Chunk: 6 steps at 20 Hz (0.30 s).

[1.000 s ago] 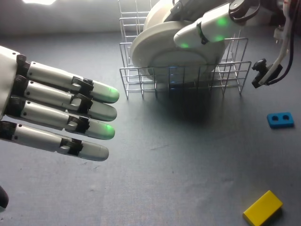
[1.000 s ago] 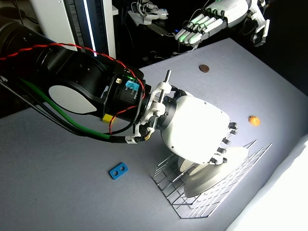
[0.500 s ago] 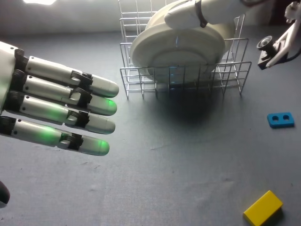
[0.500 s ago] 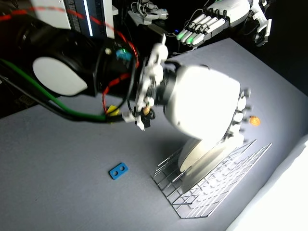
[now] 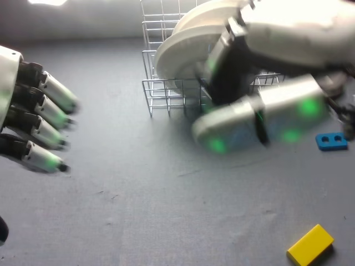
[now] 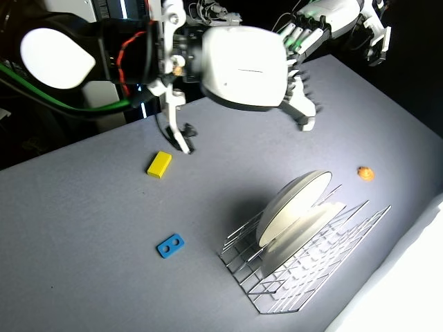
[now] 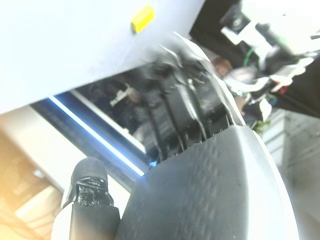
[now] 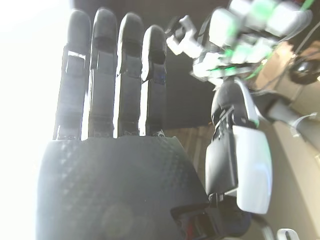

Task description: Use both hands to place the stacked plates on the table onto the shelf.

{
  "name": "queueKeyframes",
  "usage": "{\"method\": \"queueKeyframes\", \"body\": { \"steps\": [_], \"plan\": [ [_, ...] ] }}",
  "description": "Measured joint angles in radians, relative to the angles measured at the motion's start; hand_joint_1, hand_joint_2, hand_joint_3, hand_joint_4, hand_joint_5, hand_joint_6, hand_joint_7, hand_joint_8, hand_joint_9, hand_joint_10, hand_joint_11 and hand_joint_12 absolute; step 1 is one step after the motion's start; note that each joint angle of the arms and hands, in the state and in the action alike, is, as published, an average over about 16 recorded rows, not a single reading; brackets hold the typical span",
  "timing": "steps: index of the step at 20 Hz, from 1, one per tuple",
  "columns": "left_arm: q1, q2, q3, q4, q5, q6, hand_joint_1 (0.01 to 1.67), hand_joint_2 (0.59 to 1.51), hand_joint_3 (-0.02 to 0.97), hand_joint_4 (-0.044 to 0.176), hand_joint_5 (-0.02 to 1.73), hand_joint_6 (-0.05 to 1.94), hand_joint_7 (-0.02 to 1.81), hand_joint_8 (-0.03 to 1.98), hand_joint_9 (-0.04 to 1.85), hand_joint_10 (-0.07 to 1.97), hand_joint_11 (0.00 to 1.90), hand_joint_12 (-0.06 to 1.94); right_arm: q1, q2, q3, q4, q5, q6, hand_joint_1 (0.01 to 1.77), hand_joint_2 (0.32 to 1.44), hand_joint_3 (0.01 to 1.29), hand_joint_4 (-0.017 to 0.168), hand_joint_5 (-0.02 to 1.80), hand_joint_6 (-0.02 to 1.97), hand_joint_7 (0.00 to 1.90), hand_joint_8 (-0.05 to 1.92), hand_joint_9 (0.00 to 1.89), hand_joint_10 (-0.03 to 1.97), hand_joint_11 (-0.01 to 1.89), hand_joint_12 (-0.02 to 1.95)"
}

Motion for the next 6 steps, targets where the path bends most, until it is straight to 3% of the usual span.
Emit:
{"method": "queueKeyframes", "body": {
  "steps": [3,6],
  "plan": [
    [-0.002,0.000,-0.001,-0.001,0.000,-0.002,0.02,1.137,0.011,0.060,0.90,0.91,1.02,0.90,1.02,0.94,0.92,1.22,-0.025,0.033,-0.042,-0.022,0.014,-0.013,0.23,1.04,0.01,-0.002,1.02,0.83,1.07,0.84,1.04,0.87,0.87,1.32],
    [-0.005,0.000,-0.002,-0.002,0.000,-0.004,0.02,1.117,0.011,0.079,1.12,1.20,1.27,1.19,1.27,1.24,1.18,1.58,-0.049,0.069,-0.078,-0.044,0.022,-0.018,0.13,1.02,0.01,-0.002,1.09,1.08,1.15,1.10,1.13,1.15,1.00,1.54]
  ]
}}
